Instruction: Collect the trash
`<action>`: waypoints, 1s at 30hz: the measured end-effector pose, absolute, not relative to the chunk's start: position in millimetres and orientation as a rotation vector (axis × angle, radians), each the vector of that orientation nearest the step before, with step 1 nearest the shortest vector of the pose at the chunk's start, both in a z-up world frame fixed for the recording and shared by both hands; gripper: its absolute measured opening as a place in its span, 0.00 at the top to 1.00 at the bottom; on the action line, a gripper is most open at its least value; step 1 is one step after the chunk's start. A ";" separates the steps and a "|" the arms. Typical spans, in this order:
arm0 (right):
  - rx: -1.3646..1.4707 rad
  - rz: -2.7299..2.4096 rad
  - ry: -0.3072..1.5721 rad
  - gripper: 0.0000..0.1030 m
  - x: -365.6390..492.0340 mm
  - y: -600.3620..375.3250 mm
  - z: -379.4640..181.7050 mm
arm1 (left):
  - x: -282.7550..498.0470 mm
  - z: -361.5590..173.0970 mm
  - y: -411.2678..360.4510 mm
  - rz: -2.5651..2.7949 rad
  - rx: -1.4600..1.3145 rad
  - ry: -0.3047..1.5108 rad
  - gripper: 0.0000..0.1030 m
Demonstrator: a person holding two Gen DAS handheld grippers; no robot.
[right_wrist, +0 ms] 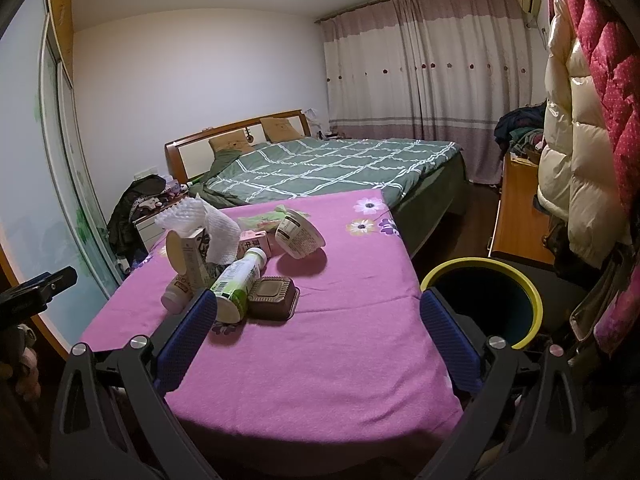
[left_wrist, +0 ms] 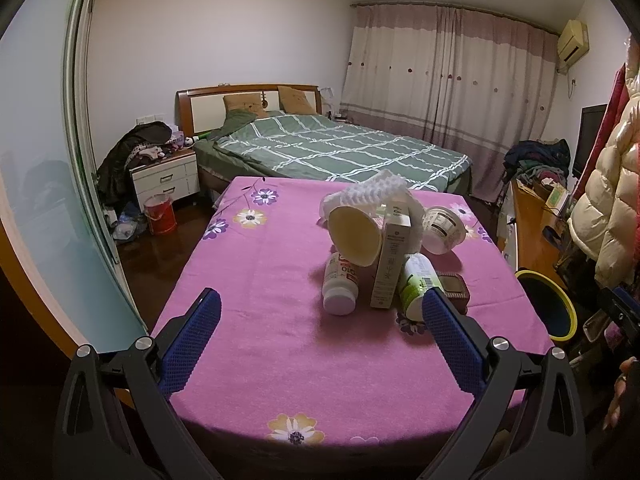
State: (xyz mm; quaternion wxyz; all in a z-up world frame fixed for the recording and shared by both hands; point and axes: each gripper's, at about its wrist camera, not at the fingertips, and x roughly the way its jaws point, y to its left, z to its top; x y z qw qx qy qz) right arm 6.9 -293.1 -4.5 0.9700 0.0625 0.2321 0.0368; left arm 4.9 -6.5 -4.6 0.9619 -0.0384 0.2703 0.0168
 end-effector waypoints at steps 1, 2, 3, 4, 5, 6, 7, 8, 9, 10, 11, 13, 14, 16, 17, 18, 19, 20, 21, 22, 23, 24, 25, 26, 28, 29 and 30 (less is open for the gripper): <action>0.126 0.075 0.470 0.06 7.0 -293.2 -4.6 | 5.0 -4.5 -6.2 0.034 -0.078 0.548 0.04; 0.125 0.073 0.470 0.06 7.2 -292.8 -4.8 | 5.0 -4.4 -6.0 0.033 -0.078 0.549 0.04; 0.126 0.073 0.470 0.06 7.1 -293.0 -4.9 | 5.1 -4.3 -5.8 0.033 -0.077 0.550 0.04; 0.127 0.074 0.471 0.06 7.1 -293.2 -5.1 | 5.3 -4.2 -5.6 0.032 -0.076 0.551 0.04; 0.129 0.074 0.473 0.06 7.8 -293.5 -5.5 | 5.2 -3.9 -8.5 0.032 -0.073 0.551 0.04; 0.129 0.073 0.473 0.06 8.1 -293.3 -5.6 | 4.5 -4.8 -9.8 0.030 -0.070 0.551 0.04; 0.129 0.072 0.473 0.06 8.0 -293.3 -5.6 | 4.6 -4.9 -10.0 0.029 -0.070 0.553 0.04; 0.129 0.071 0.474 0.06 8.4 -294.3 -5.7 | 5.2 -5.1 -9.3 0.028 -0.070 0.555 0.04; 0.129 0.071 0.474 0.06 8.6 -294.5 -5.4 | 5.3 -5.3 -9.2 0.027 -0.071 0.557 0.04; 0.130 0.072 0.474 0.06 8.6 -294.5 -5.5 | 6.0 -5.4 -8.8 0.026 -0.072 0.559 0.04; 0.129 0.071 0.474 0.06 8.7 -294.3 -5.5 | 6.1 -5.5 -8.5 0.025 -0.073 0.561 0.04; 0.128 0.071 0.473 0.06 8.6 -294.5 -5.4 | 6.0 -5.5 -8.6 0.022 -0.074 0.563 0.04; 0.130 0.071 0.474 0.06 8.8 -294.5 -5.4 | 5.8 -5.4 -8.9 0.020 -0.073 0.563 0.04; 0.130 0.071 0.475 0.06 9.0 -294.5 -5.5 | 5.7 -4.8 -10.1 0.018 -0.070 0.564 0.04; 0.129 0.070 0.475 0.06 8.7 -294.2 -5.5 | 5.6 -4.9 -10.3 0.016 -0.070 0.565 0.04; 0.128 0.070 0.475 0.06 8.7 -293.5 -5.8 | 5.4 -5.0 -10.4 0.015 -0.070 0.567 0.04; 0.129 0.070 0.476 0.06 8.5 -293.7 -5.8 | 5.3 -5.1 -10.5 0.014 -0.069 0.567 0.04; 0.129 0.070 0.475 0.06 8.7 -293.6 -5.8 | 5.2 -5.2 -10.5 0.014 -0.069 0.568 0.04; 0.128 0.070 0.475 0.06 8.8 -293.5 -5.9 | 6.5 -4.2 -9.5 0.014 -0.069 0.570 0.04; 0.127 0.068 0.475 0.06 8.8 -293.5 -5.9 | 6.4 -4.3 -9.6 0.014 -0.069 0.570 0.04; 0.129 0.069 0.475 0.06 8.7 -293.7 -5.9 | 6.3 -4.3 -9.6 0.014 -0.070 0.569 0.04; 0.129 0.071 0.475 0.06 8.8 -293.7 -5.9 | 6.2 -4.3 -9.7 0.014 -0.070 0.569 0.04; 0.130 0.070 0.475 0.06 8.6 -293.9 -5.9 | 6.1 -4.3 -9.9 0.014 -0.069 0.568 0.04; 0.128 0.069 0.475 0.06 8.9 -293.5 -5.8 | 6.2 -4.4 -10.0 0.014 -0.068 0.568 0.04; 0.129 0.070 0.475 0.06 9.0 -293.9 -5.8 | 6.4 -4.4 -9.9 0.014 -0.068 0.569 0.04; 0.130 0.070 0.476 0.06 8.9 -294.1 -6.0 | 6.4 -4.6 -9.8 0.013 -0.068 0.569 0.04; 0.129 0.069 0.476 0.06 8.9 -293.9 -5.9 | 6.4 -4.6 -9.9 0.014 -0.069 0.570 0.04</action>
